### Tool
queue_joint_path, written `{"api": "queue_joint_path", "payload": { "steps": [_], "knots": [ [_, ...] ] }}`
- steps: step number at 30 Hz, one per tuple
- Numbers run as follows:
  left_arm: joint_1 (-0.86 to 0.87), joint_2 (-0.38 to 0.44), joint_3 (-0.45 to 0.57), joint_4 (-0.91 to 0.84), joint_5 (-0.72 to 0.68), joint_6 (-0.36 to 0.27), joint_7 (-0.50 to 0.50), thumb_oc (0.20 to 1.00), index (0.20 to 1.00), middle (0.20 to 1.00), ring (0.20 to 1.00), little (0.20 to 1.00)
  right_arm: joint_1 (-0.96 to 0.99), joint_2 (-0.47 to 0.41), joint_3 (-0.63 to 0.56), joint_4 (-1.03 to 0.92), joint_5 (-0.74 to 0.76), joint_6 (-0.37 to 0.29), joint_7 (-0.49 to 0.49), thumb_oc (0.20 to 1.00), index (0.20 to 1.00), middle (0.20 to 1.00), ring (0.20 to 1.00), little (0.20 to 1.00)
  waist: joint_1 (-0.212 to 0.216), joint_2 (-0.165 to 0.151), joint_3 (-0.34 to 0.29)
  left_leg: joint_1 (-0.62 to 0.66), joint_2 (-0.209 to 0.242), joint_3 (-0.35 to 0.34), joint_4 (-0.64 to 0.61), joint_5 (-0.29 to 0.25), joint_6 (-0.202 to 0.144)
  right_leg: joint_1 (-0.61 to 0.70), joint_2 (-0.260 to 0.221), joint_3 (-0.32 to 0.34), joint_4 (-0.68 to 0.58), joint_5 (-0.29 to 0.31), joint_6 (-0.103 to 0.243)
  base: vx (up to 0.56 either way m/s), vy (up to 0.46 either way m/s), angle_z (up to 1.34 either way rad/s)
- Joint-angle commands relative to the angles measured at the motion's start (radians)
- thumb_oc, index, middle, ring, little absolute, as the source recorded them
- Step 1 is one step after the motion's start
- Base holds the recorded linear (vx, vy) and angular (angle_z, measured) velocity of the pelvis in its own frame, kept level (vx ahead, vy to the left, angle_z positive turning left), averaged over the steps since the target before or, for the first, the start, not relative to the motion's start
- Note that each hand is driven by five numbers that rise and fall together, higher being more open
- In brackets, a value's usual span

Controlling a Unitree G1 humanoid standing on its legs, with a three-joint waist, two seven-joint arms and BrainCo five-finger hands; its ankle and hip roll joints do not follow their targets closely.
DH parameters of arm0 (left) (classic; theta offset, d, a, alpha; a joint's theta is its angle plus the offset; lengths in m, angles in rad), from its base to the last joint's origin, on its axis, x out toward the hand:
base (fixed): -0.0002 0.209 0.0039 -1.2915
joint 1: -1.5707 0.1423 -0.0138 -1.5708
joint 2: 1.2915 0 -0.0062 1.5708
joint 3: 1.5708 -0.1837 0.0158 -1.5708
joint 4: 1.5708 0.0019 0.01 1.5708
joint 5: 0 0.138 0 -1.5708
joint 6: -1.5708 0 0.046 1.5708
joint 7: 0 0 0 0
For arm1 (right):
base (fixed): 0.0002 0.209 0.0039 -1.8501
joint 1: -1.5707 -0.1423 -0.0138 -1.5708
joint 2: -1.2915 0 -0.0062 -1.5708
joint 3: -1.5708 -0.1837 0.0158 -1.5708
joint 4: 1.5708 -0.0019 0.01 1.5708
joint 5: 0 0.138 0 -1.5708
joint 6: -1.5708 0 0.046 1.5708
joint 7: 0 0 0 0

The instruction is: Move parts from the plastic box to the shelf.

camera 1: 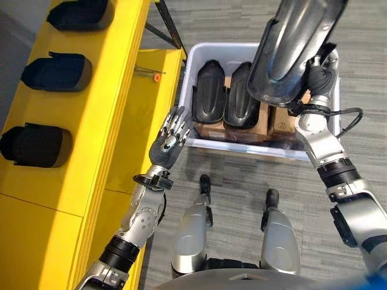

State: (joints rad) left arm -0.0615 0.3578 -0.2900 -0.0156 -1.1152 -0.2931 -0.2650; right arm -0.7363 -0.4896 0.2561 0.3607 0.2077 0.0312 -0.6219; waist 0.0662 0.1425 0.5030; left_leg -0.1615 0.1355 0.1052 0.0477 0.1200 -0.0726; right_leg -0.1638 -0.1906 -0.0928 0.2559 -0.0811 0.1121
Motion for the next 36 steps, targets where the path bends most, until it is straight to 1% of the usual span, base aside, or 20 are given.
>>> {"api": "queue_joint_path", "payload": {
  "steps": [1, 3, 4, 8, 10, 11, 13, 17, 18, 20, 23, 27, 28, 29, 30, 31, 32, 33, 34, 36],
  "knots": [
    [0.026, 0.019, 0.026, -0.051, 0.033, 0.000, -0.032, 1.000, 1.000, 1.000, 1.000, 1.000, -0.009, 0.006, -0.003, -0.094, 0.139, -0.027, 0.126, 0.200, 0.200, 0.200, 0.200, 0.200, 0.033, -0.066, -0.079, -0.020, -0.003, -0.036, 0.006, -0.065, -0.006, 0.046, 0.054, -0.098, 0.032, -0.084, -0.079, 0.08, 0.013, 0.11],
    [0.042, 0.015, 0.038, -0.050, 0.041, 0.009, -0.028, 1.000, 1.000, 1.000, 1.000, 1.000, 0.016, 0.023, 0.008, -0.112, 0.206, -0.027, 0.172, 0.200, 0.200, 0.200, 0.200, 0.200, 0.038, -0.073, -0.094, -0.003, 0.002, -0.043, -0.006, -0.059, -0.010, 0.073, 0.056, -0.108, 0.021, -0.085, -0.080, 0.10, 0.035, 0.11],
    [0.058, 0.013, 0.047, -0.044, 0.044, 0.011, -0.027, 1.000, 1.000, 1.000, 1.000, 1.000, 0.041, 0.042, 0.015, -0.125, 0.239, -0.024, 0.231, 0.200, 0.200, 0.200, 0.200, 0.200, 0.045, -0.080, -0.109, 0.010, 0.005, -0.050, -0.013, -0.054, -0.012, 0.095, 0.058, -0.117, 0.013, -0.086, -0.081, 0.12, 0.057, 0.13],
    [0.094, 0.007, 0.072, -0.029, 0.052, 0.019, -0.029, 1.000, 1.000, 1.000, 1.000, 1.000, 0.091, 0.095, 0.063, -0.154, 0.328, -0.011, 0.319, 0.200, 0.200, 0.200, 0.200, 0.200, 0.069, -0.097, -0.144, 0.036, 0.003, -0.072, -0.030, -0.047, -0.012, 0.148, 0.061, -0.141, -0.010, -0.087, -0.081, 0.12, 0.080, 0.15],
    [0.111, 0.002, 0.081, -0.020, 0.068, 0.021, -0.031, 1.000, 1.000, 1.000, 1.000, 1.000, 0.108, 0.128, 0.092, -0.165, 0.351, -0.001, 0.348, 0.200, 0.200, 0.200, 0.200, 0.200, 0.086, -0.106, -0.162, 0.048, -0.002, -0.085, -0.032, -0.047, -0.009, 0.178, 0.062, -0.158, -0.019, -0.089, -0.081, 0.10, 0.094, 0.26],
    [0.111, 0.002, 0.081, -0.020, 0.068, 0.021, -0.031, 1.000, 1.000, 1.000, 1.000, 1.000, 0.108, 0.128, 0.092, -0.165, 0.351, -0.001, 0.348, 0.200, 0.200, 0.200, 0.200, 0.200, 0.086, -0.106, -0.162, 0.048, -0.002, -0.085, -0.032, -0.047, -0.009, 0.178, 0.062, -0.158, -0.019, -0.089, -0.081, 0.10, 0.113, 0.17],
    [0.127, 0.002, 0.087, -0.012, 0.106, 0.022, -0.042, 1.000, 1.000, 1.000, 1.000, 1.000, 0.126, 0.166, 0.122, -0.178, 0.402, 0.007, 0.376, 0.200, 0.200, 0.200, 0.200, 0.200, 0.109, -0.115, -0.182, 0.059, -0.015, -0.102, -0.034, -0.053, -0.003, 0.212, 0.060, -0.180, -0.037, -0.088, -0.077, 0.11, 0.173, 0.23],
    [0.140, 0.017, 0.082, -0.016, 0.160, 0.012, -0.054, 1.000, 1.000, 1.000, 1.000, 1.000, 0.142, 0.214, 0.162, -0.184, 0.504, 0.000, 0.408, 0.200, 0.200, 0.200, 0.200, 0.200, 0.142, -0.131, -0.204, 0.074, -0.038, -0.118, -0.042, -0.064, 0.012, 0.256, 0.046, -0.206, -0.080, -0.071, -0.055, 0.04, 0.175, 0.25],
    [0.140, 0.018, 0.082, -0.017, 0.164, 0.008, -0.056, 1.000, 1.000, 1.000, 1.000, 1.000, 0.143, 0.217, 0.165, -0.185, 0.520, 0.003, 0.414, 0.200, 0.200, 0.200, 0.200, 0.200, 0.143, -0.132, -0.205, 0.075, -0.040, -0.119, -0.044, -0.065, 0.014, 0.258, 0.045, -0.208, -0.084, -0.069, -0.052, 0.01, 0.212, 0.21],
    [0.147, 0.028, 0.080, -0.026, 0.188, 0.006, -0.072, 1.000, 1.000, 1.000, 1.000, 1.000, 0.165, 0.243, 0.181, -0.185, 0.529, -0.007, 0.439, 0.200, 0.200, 0.200, 0.200, 0.200, 0.160, -0.140, -0.221, 0.085, -0.058, -0.122, -0.056, -0.067, 0.028, 0.278, 0.023, -0.221, -0.114, -0.046, -0.024, 0.00, 0.242, 0.24],
    [0.144, 0.033, 0.068, -0.030, 0.192, 0.005, -0.072, 1.000, 1.000, 1.000, 1.000, 1.000, 0.200, 0.264, 0.203, -0.199, 0.535, -0.028, 0.454, 0.200, 0.200, 0.200, 0.200, 0.200, 0.165, -0.148, -0.241, 0.102, -0.078, -0.114, -0.079, -0.070, 0.051, 0.288, -0.002, -0.226, -0.143, -0.008, 0.010, -0.02, 0.243, 0.20],
    [0.140, 0.032, 0.052, -0.031, 0.214, -0.014, -0.031, 1.000, 1.000, 1.000, 1.000, 1.000, 0.230, 0.297, 0.217, -0.202, 0.529, -0.047, 0.477, 0.200, 0.200, 0.200, 0.200, 0.200, 0.167, -0.161, -0.257, 0.130, -0.093, -0.091, -0.105, -0.085, 0.077, 0.253, -0.031, -0.239, -0.124, 0.065, 0.026, -0.04, 0.137, -0.01],
    [0.139, 0.032, 0.051, -0.032, 0.215, -0.017, -0.026, 1.000, 1.000, 1.000, 1.000, 1.000, 0.232, 0.300, 0.219, -0.202, 0.530, -0.048, 0.482, 0.200, 0.200, 0.200, 0.200, 0.200, 0.166, -0.161, -0.257, 0.132, -0.094, -0.089, -0.107, -0.087, 0.080, 0.247, -0.032, -0.240, -0.117, 0.068, 0.027, -0.07, 0.099, -0.41],
    [0.131, 0.034, 0.041, -0.030, 0.224, -0.031, 0.002, 1.000, 1.000, 1.000, 1.000, 1.000, 0.254, 0.313, 0.229, -0.204, 0.533, -0.059, 0.499, 0.200, 0.200, 0.200, 0.200, 0.200, 0.151, -0.163, -0.267, 0.132, -0.109, -0.098, -0.116, -0.098, 0.103, 0.222, 0.008, -0.194, -0.067, 0.045, 0.022, -0.04, 0.064, -0.43],
    [0.127, 0.033, 0.038, -0.026, 0.224, -0.028, 0.001, 1.000, 1.000, 1.000, 1.000, 1.000, 0.264, 0.310, 0.231, -0.207, 0.531, -0.066, 0.498, 0.200, 0.200, 0.200, 0.200, 0.200, 0.141, -0.166, -0.270, 0.130, -0.119, -0.111, -0.117, -0.100, 0.109, 0.218, 0.036, -0.158, -0.058, 0.032, 0.017, -0.03, 0.051, -0.30],
    [0.120, 0.028, 0.027, -0.015, 0.230, -0.022, 0.001, 1.000, 1.000, 1.000, 1.000, 1.000, 0.282, 0.300, 0.239, -0.216, 0.540, -0.081, 0.490, 0.200, 0.200, 0.200, 0.200, 0.200, 0.122, -0.169, -0.282, 0.123, -0.140, -0.146, -0.121, -0.098, 0.119, 0.200, 0.100, -0.090, -0.046, 0.020, 0.003, 0.02, -0.001, 0.34],
    [0.117, 0.024, 0.023, -0.012, 0.223, -0.001, -0.009, 1.000, 1.000, 1.000, 1.000, 1.000, 0.304, 0.286, 0.238, -0.230, 0.531, -0.090, 0.480, 0.200, 0.200, 0.200, 0.200, 0.200, 0.107, -0.174, -0.294, 0.121, -0.175, -0.198, -0.132, -0.090, 0.122, 0.181, 0.180, -0.034, -0.038, 0.006, -0.024, 0.02, -0.004, 0.84],
    [0.117, 0.021, 0.023, -0.010, 0.218, 0.008, -0.020, 1.000, 1.000, 1.000, 1.000, 1.000, 0.308, 0.281, 0.235, -0.232, 0.530, -0.091, 0.481, 0.200, 0.200, 0.200, 0.200, 0.200, 0.103, -0.175, -0.297, 0.120, -0.188, -0.217, -0.135, -0.086, 0.123, 0.173, 0.208, -0.013, -0.038, 0.006, -0.034, 0.00, -0.033, 0.94],
    [0.120, 0.014, 0.026, -0.001, 0.214, 0.017, -0.041, 1.000, 1.000, 1.000, 1.000, 1.000, 0.309, 0.273, 0.230, -0.229, 0.528, -0.093, 0.483, 0.200, 0.200, 0.200, 0.200, 0.200, 0.093, -0.176, -0.298, 0.121, -0.209, -0.251, -0.135, -0.083, 0.124, 0.163, 0.255, 0.033, -0.043, 0.002, -0.052, -0.01, -0.055, 0.52],
    [0.122, 0.000, 0.026, 0.021, 0.220, 0.029, -0.069, 1.000, 1.000, 1.000, 1.000, 1.000, 0.308, 0.265, 0.222, -0.227, 0.535, -0.095, 0.482, 0.200, 0.200, 0.200, 0.200, 0.200, 0.073, -0.175, -0.296, 0.128, -0.229, -0.294, -0.135, -0.078, 0.127, 0.150, 0.318, 0.116, -0.041, 0.001, -0.071, -0.01, -0.138, 0.81]
  ]
}}
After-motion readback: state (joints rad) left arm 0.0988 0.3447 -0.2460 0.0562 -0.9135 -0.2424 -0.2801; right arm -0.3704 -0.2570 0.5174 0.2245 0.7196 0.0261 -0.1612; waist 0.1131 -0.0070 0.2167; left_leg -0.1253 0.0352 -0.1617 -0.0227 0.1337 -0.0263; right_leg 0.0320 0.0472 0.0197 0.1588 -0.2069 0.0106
